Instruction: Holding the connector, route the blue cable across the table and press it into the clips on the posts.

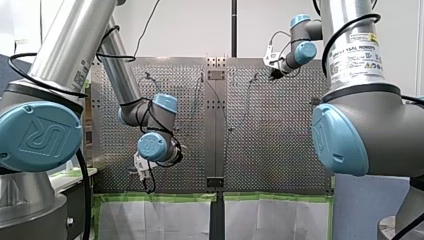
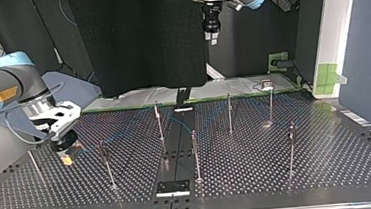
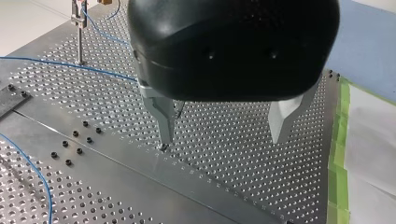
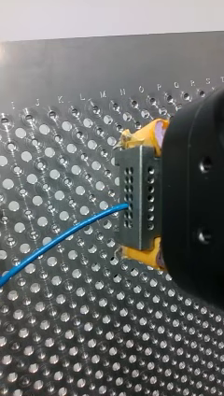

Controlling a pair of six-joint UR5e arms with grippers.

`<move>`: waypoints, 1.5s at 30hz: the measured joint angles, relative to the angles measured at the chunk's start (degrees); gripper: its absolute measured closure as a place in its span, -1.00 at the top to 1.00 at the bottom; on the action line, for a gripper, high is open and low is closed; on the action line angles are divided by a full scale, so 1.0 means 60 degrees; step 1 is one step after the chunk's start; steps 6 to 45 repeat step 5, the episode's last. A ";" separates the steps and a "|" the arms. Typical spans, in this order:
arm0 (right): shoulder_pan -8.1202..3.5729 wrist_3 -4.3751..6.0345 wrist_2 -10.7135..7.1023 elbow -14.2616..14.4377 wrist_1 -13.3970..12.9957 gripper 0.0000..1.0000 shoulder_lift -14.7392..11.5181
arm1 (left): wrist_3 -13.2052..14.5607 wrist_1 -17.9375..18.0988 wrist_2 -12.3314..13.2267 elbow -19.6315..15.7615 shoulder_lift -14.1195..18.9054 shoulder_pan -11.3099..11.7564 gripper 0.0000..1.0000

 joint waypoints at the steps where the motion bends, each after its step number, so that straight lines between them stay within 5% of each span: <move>1: 0.0000 0.0000 0.0000 0.0000 0.0000 -1.00 0.0000 | 0.0000 0.0000 0.0000 0.0000 0.0000 0.0000 1.00; 45: 0.0000 0.0000 0.0000 0.0000 0.0000 -1.00 0.0000 | 0.0000 0.0000 0.0000 0.0000 0.0000 0.0000 1.00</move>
